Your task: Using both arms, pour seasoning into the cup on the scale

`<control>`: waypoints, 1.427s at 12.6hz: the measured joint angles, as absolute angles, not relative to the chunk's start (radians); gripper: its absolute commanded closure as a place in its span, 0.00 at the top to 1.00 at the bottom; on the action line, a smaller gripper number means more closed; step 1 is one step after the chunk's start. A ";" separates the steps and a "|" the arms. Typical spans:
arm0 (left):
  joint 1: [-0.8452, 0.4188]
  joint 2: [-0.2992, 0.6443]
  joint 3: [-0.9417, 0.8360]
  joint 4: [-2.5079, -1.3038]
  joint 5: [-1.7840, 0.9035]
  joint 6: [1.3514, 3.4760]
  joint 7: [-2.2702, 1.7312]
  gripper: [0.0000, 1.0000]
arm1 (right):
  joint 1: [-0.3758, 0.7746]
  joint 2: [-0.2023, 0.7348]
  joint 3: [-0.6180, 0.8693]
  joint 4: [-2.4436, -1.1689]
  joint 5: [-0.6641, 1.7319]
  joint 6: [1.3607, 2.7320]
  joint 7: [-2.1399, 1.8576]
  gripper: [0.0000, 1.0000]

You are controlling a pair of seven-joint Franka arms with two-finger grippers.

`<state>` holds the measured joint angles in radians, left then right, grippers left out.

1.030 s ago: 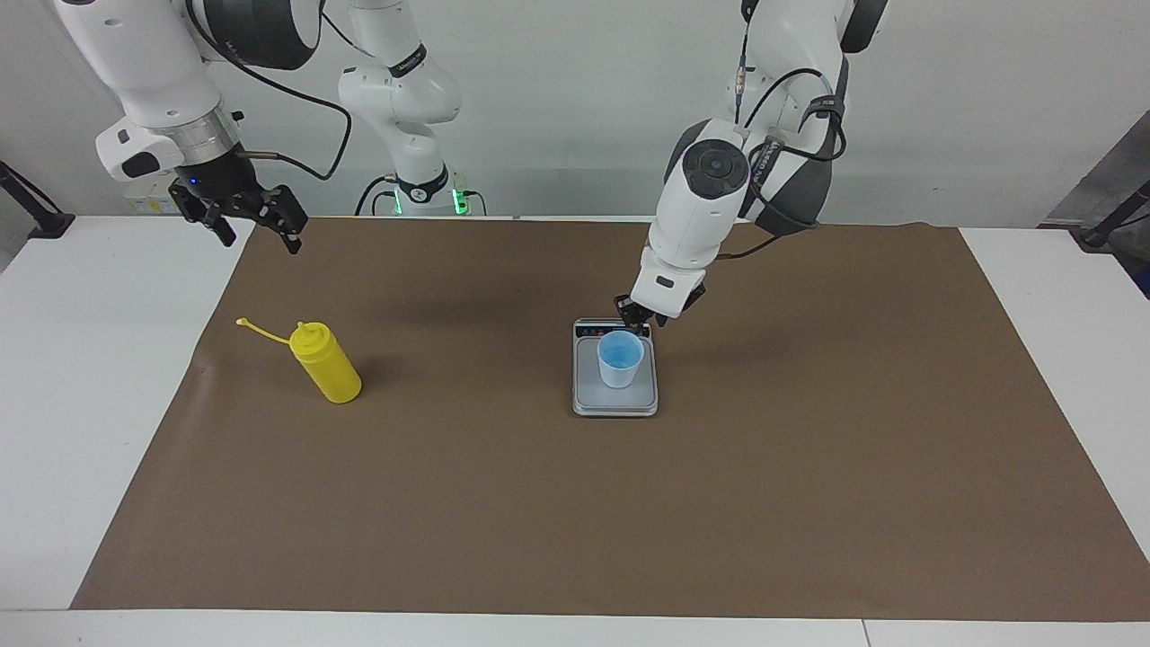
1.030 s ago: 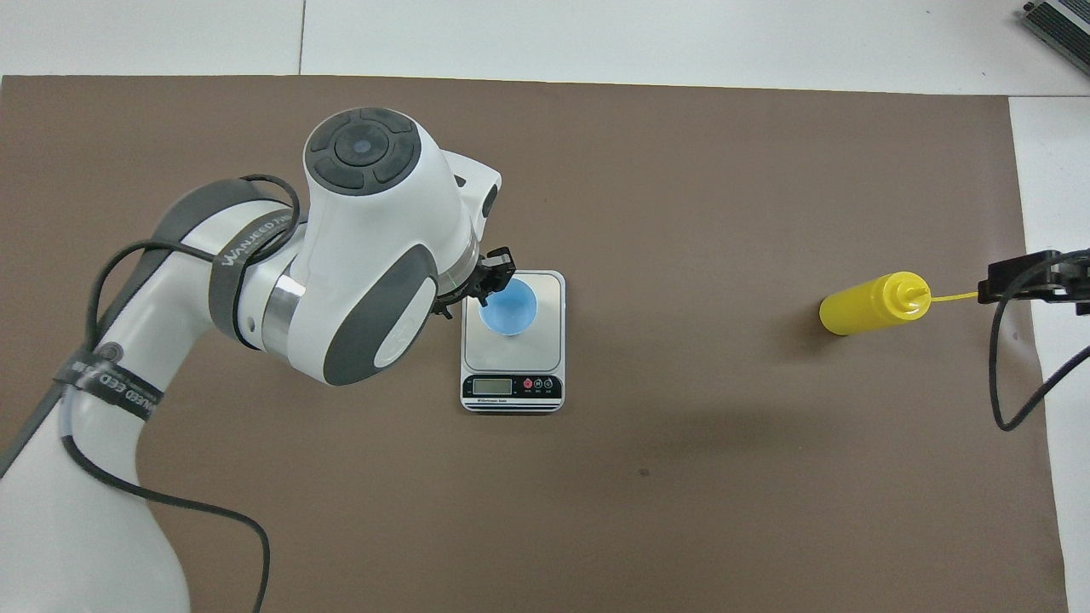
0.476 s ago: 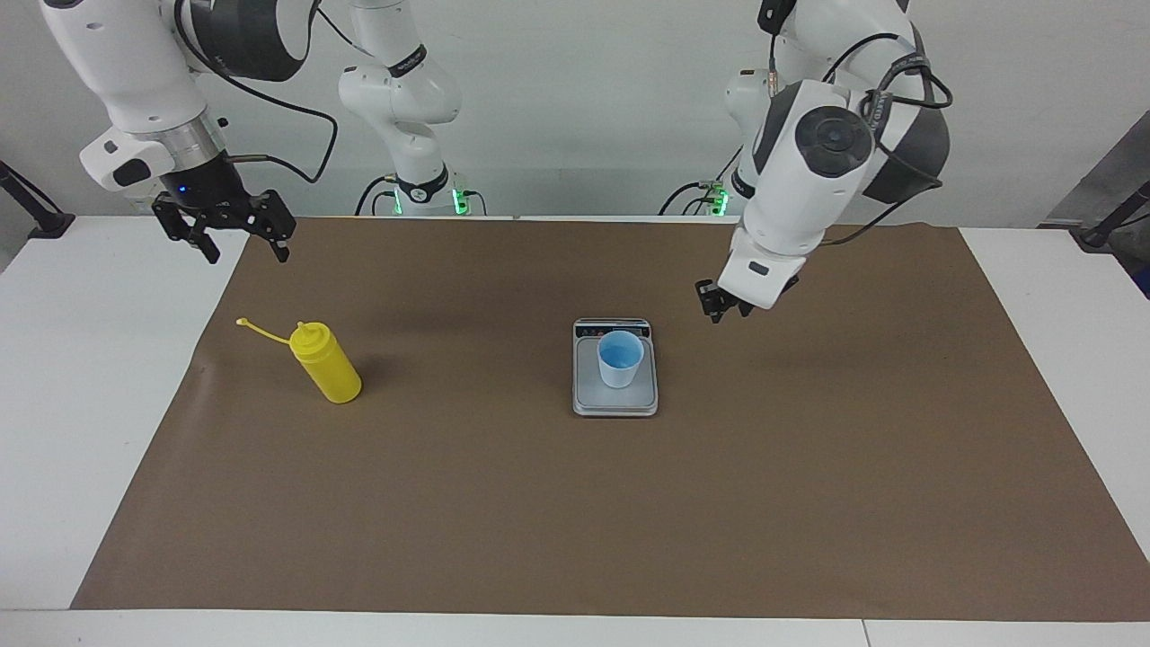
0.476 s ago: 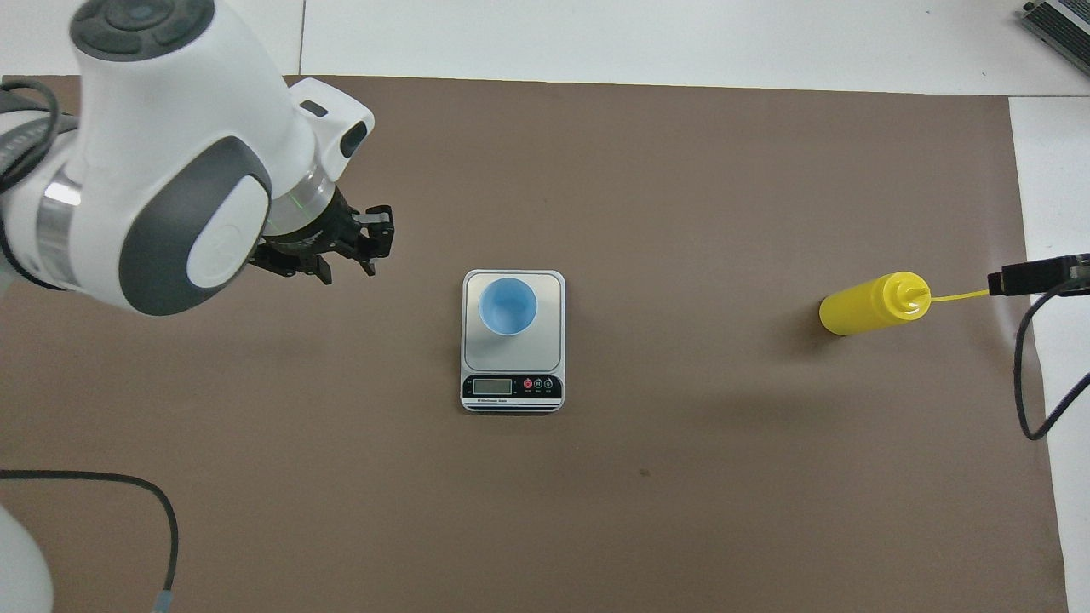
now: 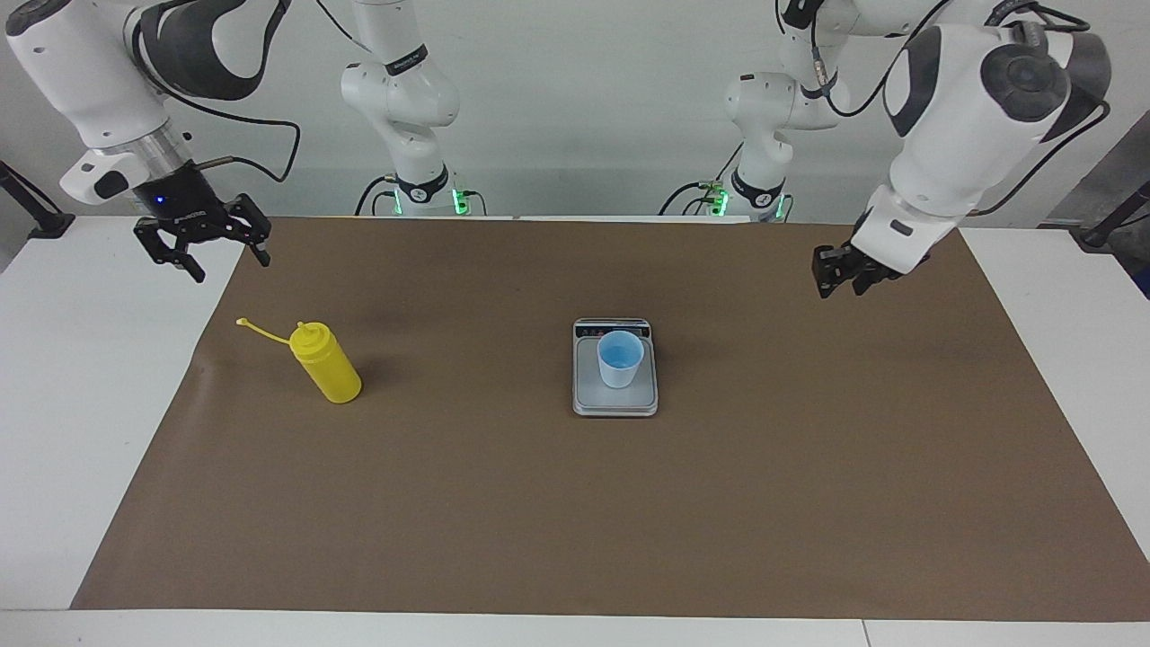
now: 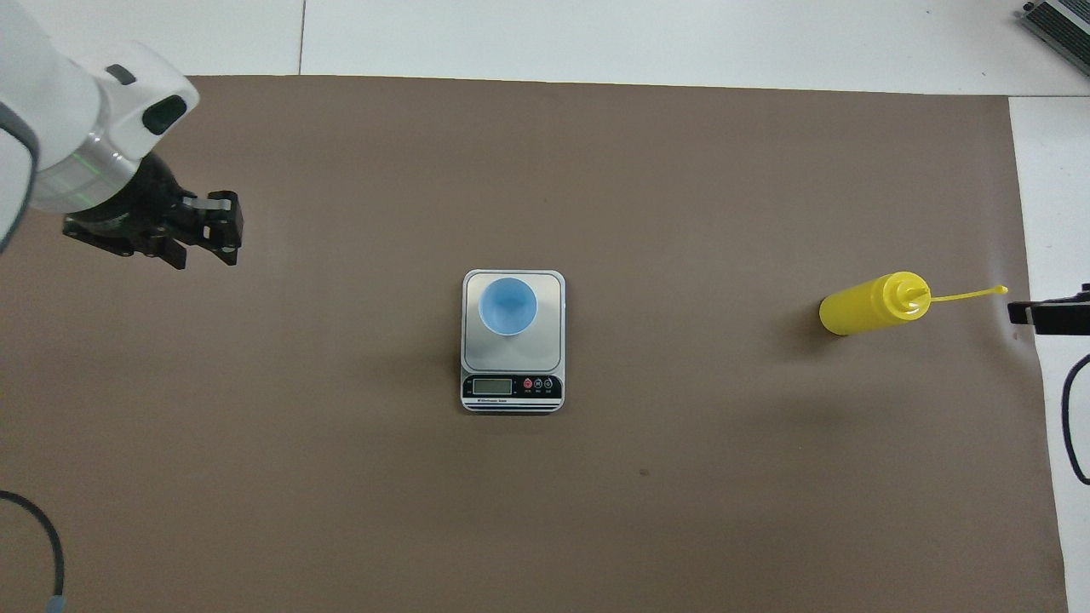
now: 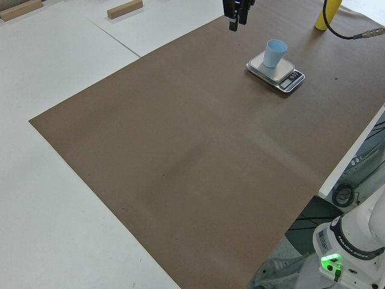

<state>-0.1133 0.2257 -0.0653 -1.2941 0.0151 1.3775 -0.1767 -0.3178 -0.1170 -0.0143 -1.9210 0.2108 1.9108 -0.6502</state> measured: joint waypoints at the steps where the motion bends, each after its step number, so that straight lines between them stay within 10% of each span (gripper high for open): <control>1: -0.077 0.209 -0.065 -1.294 0.018 1.375 -0.118 0.60 | -0.340 -0.118 -0.015 -1.943 0.237 1.935 -0.716 1.00; 7: 0.031 0.119 -0.069 -1.418 0.018 1.424 0.036 1.00 | -0.432 -0.117 -0.017 -2.089 0.473 2.044 -1.094 1.00; 12: 0.032 0.006 -0.080 -1.693 0.018 1.615 0.033 1.00 | -0.511 -0.074 -0.018 -2.186 0.696 2.075 -1.450 1.00; 18: 0.031 -0.021 -0.050 -1.718 0.018 1.638 0.035 1.00 | -0.515 0.044 -0.018 -2.228 0.957 2.089 -1.771 1.00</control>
<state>0.0307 -0.0208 -0.0504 -1.7185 0.0184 1.6380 0.0350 -0.5149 0.0437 -0.0179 -2.2283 0.9566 2.0892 -1.7711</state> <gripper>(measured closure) 0.000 0.000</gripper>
